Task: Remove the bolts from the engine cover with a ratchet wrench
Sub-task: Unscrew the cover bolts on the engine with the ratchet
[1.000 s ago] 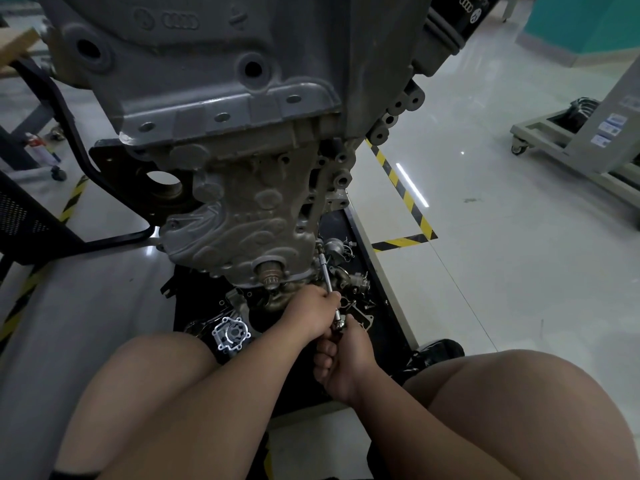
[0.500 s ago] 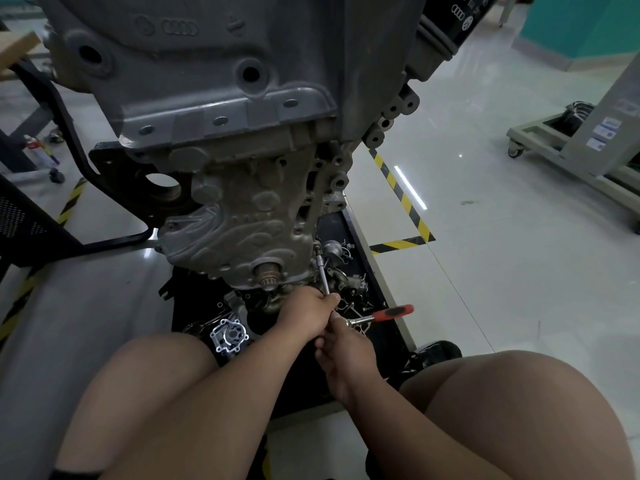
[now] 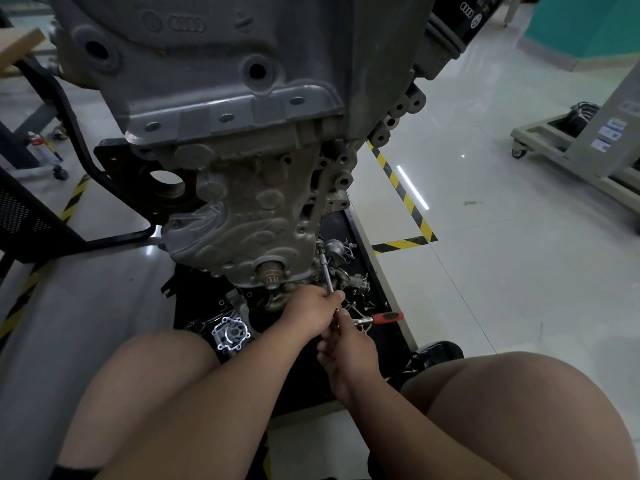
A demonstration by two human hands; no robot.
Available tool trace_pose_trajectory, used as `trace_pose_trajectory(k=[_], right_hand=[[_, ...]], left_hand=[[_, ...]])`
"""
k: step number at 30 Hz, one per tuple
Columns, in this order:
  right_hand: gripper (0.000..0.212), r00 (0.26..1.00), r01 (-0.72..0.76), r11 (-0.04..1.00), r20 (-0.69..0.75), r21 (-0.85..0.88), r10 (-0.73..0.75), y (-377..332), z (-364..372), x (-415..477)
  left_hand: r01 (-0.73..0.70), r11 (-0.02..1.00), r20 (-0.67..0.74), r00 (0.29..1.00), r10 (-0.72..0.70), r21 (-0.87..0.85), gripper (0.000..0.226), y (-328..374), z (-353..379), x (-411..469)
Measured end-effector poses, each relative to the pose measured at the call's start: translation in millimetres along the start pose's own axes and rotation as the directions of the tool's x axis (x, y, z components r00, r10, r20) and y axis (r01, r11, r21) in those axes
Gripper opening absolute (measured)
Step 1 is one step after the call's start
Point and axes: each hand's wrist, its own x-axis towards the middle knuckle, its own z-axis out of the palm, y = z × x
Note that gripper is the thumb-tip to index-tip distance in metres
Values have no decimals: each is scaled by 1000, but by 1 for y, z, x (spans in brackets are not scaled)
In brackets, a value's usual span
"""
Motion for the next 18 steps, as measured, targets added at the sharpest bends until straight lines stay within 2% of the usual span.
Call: trace_pose_trajectory(k=[4,10,14,18], right_hand=[[36,997,-71,997,-6,-28,71,-2,1,2],[46,981,-189,982,50,22,188,-2,3,3],[57,934,-346,924,148,163,324,-9,1,5],[62,905,-403,903,209,146,370,-10,-2,7]], left_hand=[[4,1000,18,1000,-4,-8,35,1,1,-1],[-12,1000,18,1000,12,-21,37,0,-1,-1],[-8,999,16,1000,9,-45,37,1,-1,-2],[-19,999,10,1000,19,-39,37,1,-2,-3]])
